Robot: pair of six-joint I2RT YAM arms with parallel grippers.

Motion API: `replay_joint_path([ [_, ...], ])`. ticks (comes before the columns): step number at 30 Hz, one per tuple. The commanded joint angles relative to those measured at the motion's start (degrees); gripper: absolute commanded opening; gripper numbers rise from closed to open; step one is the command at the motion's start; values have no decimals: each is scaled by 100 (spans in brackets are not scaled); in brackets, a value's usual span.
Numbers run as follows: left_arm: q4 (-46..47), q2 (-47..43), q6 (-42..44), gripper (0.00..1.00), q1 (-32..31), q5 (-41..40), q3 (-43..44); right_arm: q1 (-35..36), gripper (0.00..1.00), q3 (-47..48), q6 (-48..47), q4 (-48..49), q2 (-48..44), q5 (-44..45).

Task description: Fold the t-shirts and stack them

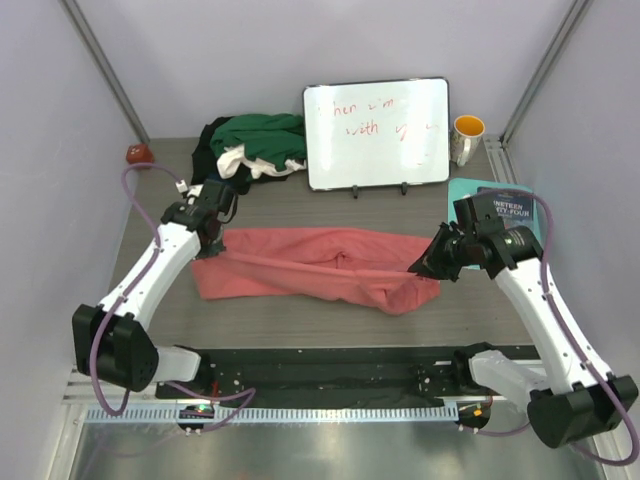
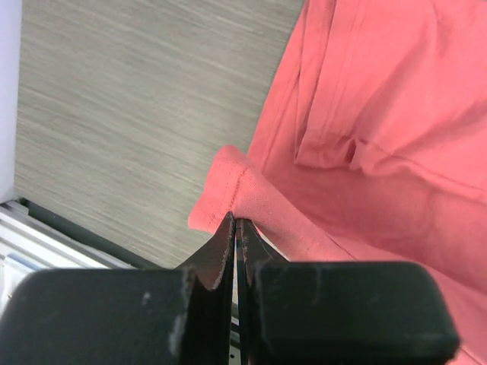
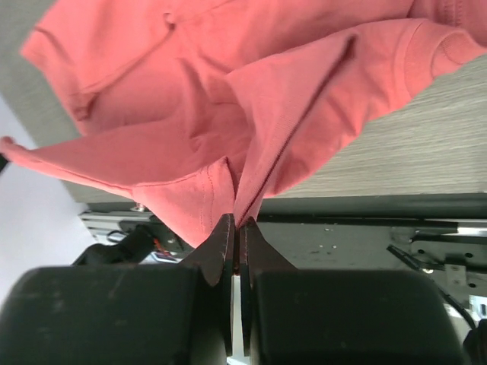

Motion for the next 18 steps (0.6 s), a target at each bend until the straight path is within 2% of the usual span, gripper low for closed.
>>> replay_joint_path([
  [1,321,349,173,0,19,-181,415,-13,6,356,-488,163,456,55],
  [11,471,1229,226,0,19,-489,872,-13,6,761,-910,436,1520,388],
  [18,374,2301,288,0,28,-384,1276,-13,6,1069,-1077,532,2135,450],
])
